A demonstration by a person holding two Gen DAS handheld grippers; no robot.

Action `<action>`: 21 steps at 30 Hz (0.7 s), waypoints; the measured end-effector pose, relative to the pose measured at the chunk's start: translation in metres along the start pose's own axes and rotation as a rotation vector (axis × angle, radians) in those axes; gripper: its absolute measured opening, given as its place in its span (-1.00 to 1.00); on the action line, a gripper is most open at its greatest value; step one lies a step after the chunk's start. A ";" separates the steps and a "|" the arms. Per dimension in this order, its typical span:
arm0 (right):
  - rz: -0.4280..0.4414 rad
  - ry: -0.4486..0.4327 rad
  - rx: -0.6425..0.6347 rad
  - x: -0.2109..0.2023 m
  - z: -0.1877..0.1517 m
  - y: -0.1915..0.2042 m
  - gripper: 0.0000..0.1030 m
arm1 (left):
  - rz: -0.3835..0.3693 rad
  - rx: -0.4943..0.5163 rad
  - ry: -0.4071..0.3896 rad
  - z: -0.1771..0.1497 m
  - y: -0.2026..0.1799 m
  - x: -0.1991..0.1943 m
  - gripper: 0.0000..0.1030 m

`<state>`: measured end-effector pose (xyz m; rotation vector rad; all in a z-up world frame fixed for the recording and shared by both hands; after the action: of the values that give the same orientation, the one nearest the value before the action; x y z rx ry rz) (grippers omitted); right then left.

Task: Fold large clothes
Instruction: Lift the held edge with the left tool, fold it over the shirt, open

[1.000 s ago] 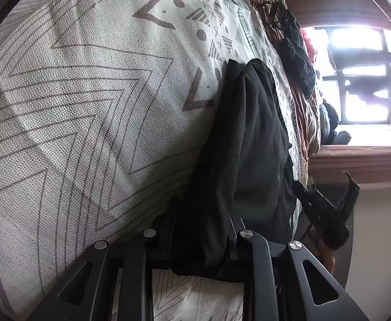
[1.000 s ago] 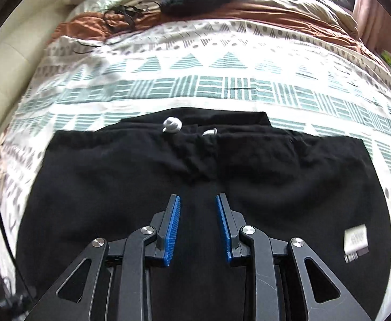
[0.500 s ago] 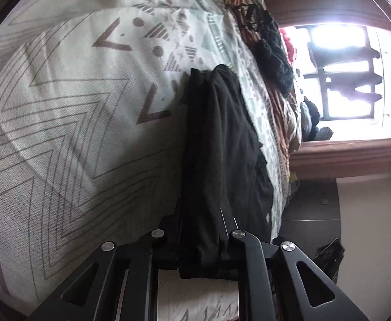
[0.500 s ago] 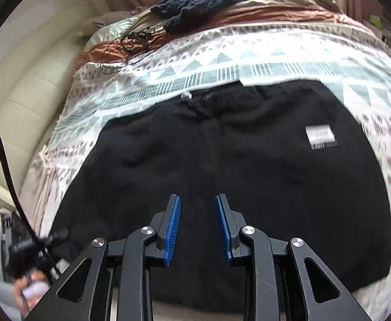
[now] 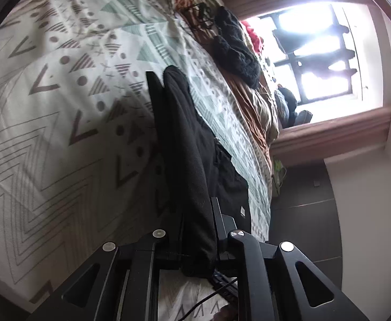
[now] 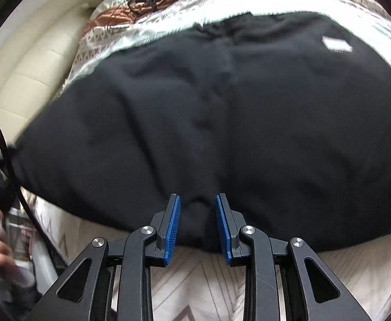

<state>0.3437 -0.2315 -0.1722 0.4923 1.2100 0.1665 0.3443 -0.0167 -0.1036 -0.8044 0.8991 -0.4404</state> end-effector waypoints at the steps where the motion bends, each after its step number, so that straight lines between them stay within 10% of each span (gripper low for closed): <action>1: 0.004 0.001 -0.002 0.003 -0.003 0.000 -0.47 | -0.004 0.017 -0.005 0.000 -0.008 0.002 -0.69; 15: 0.127 0.022 0.089 -0.001 -0.002 -0.023 -0.59 | -0.076 0.189 0.018 0.005 -0.093 0.031 -0.69; 21: 0.155 -0.121 0.084 -0.059 0.009 -0.056 -0.16 | -0.089 0.244 0.050 0.003 -0.121 0.051 -0.69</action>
<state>0.3233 -0.3063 -0.1444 0.6610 1.0635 0.2151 0.3738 -0.1247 -0.0353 -0.6135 0.8389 -0.6376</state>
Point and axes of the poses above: each gripper's, at about its wrist camera, not at the fingertips, and x roughly the way its jaws point, y to its left, z to its top, the point moved 3 cm from there along x, roughly the way its jaws point, and after that the axes turned 10 degrees about x, right-handed, at the moved point
